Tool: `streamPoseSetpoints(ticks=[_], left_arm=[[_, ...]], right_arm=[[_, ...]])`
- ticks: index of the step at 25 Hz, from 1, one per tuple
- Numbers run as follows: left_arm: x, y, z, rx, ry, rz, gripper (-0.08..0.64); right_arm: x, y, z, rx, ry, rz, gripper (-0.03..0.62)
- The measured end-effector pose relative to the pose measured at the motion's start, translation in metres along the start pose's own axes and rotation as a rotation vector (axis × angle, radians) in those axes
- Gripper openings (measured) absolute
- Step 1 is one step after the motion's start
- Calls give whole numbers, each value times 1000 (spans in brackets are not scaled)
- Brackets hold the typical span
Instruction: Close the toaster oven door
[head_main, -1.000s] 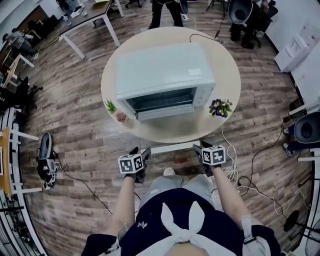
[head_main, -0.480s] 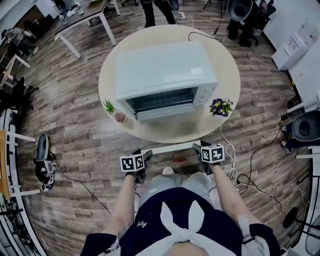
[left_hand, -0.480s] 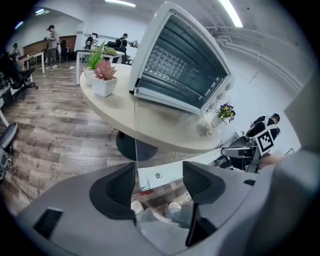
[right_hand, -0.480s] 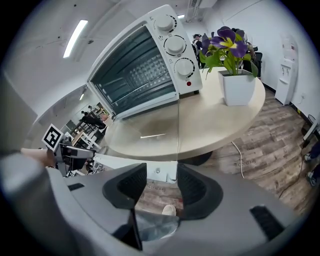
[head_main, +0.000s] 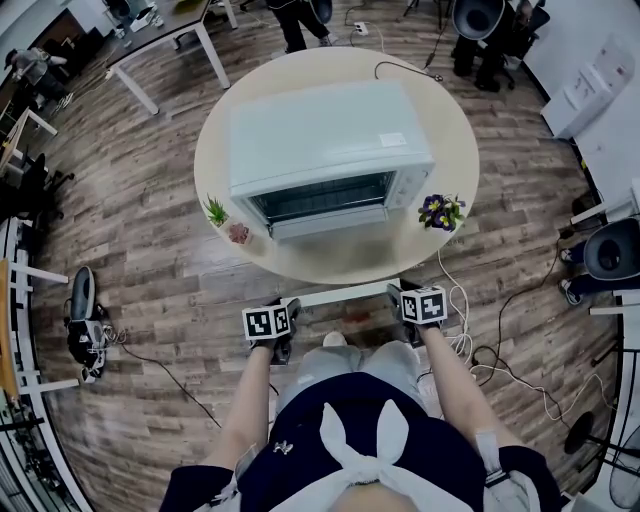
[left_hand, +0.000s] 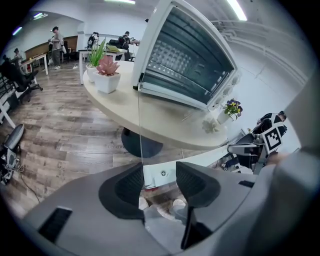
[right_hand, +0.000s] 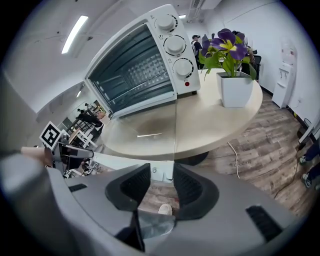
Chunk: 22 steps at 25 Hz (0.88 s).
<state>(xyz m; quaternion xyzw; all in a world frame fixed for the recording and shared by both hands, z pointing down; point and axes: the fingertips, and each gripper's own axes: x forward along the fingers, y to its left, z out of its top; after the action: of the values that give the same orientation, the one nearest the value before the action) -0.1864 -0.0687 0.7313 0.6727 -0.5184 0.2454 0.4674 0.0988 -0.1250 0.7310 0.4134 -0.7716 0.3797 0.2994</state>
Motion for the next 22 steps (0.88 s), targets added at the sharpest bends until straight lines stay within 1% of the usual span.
streamPoseSetpoints(ticks=[7,12,15,22], left_arm=[[0,1,0,-20,-3,6,206],[-1,2,0,-27,5,15,199],[-1,2,1,-33,5,25,198],[-5,1,2,-47,-11,21,195]], right_arm=[[-2,-2,2,-7,-2,-14,147],[1,0,-3,11,-5,8,146],[0,-3,-3,4,-7,-14,144],[-6,-1,2,13,-53,-19,143]])
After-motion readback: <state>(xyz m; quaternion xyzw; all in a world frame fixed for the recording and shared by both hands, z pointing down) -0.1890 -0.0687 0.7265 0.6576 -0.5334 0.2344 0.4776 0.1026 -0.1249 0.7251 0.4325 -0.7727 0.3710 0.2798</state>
